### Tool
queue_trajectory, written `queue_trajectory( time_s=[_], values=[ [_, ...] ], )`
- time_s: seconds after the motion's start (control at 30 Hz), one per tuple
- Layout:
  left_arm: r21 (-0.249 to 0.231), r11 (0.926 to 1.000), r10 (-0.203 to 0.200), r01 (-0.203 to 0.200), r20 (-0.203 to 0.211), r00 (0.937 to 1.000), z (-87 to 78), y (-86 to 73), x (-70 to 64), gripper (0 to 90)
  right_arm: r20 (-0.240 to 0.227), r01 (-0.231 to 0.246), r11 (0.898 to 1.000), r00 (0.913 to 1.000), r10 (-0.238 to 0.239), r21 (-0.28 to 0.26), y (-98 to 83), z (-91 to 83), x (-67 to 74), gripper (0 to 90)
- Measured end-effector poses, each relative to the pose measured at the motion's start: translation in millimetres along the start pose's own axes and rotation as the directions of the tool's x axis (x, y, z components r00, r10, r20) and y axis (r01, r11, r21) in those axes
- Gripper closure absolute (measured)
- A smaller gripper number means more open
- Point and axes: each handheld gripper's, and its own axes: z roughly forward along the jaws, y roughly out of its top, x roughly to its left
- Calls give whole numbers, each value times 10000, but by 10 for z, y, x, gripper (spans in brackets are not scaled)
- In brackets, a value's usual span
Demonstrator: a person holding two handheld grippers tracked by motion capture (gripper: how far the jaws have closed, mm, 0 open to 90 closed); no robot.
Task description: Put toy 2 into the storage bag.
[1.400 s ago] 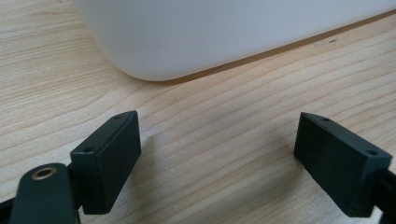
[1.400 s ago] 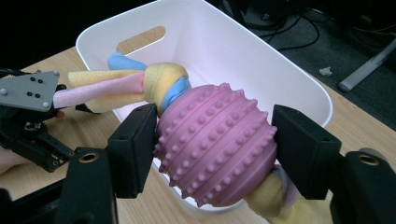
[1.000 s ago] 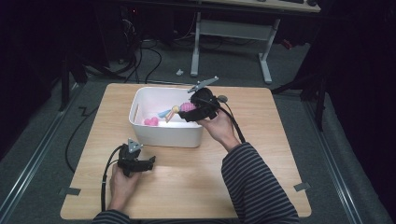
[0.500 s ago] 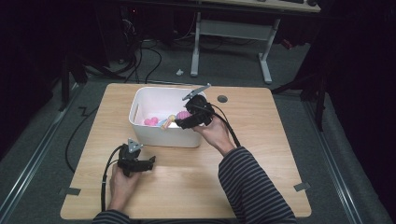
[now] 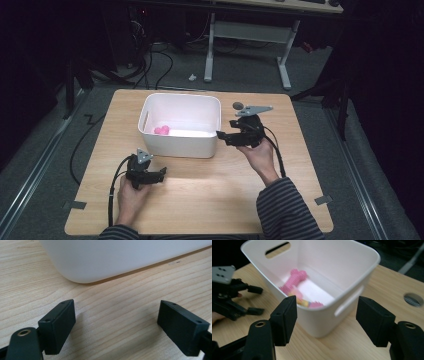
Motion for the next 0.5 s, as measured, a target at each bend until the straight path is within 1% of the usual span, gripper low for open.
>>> queue_trajectory(
  time_s=[0.07,0.2,0.23,0.3,0.33,0.43,0.5],
  values=[
    [-3,10000,-3,3,-1,10000,0,0,-1,151,238,-255,9997,9994,254,31,-137,-64,-69,339],
    [-5,10000,1,-1,-3,10000,0,0,-1,152,692,-594,9982,9958,600,-120,-389,-182,-189,349],
    [-8,10000,-7,7,0,10000,0,0,-1,151,768,-641,9979,9950,644,-66,-438,-205,-216,348],
    [-9,10000,-5,5,-1,10000,0,0,-1,152,933,-780,9967,9925,796,-208,-534,-255,-254,356],
    [-9,10000,-4,4,-1,10000,0,0,-1,152,961,-875,9960,9914,888,-168,-575,-274,-277,353],
    [-9,10000,-5,5,-2,10000,0,0,-1,152,1280,-908,9958,9876,910,-77,-673,-317,-315,353],
    [-9,10000,-4,4,-6,10000,0,-1,-2,152,1362,-955,9953,9860,963,-128,-730,-342,-331,360]
  ],
)
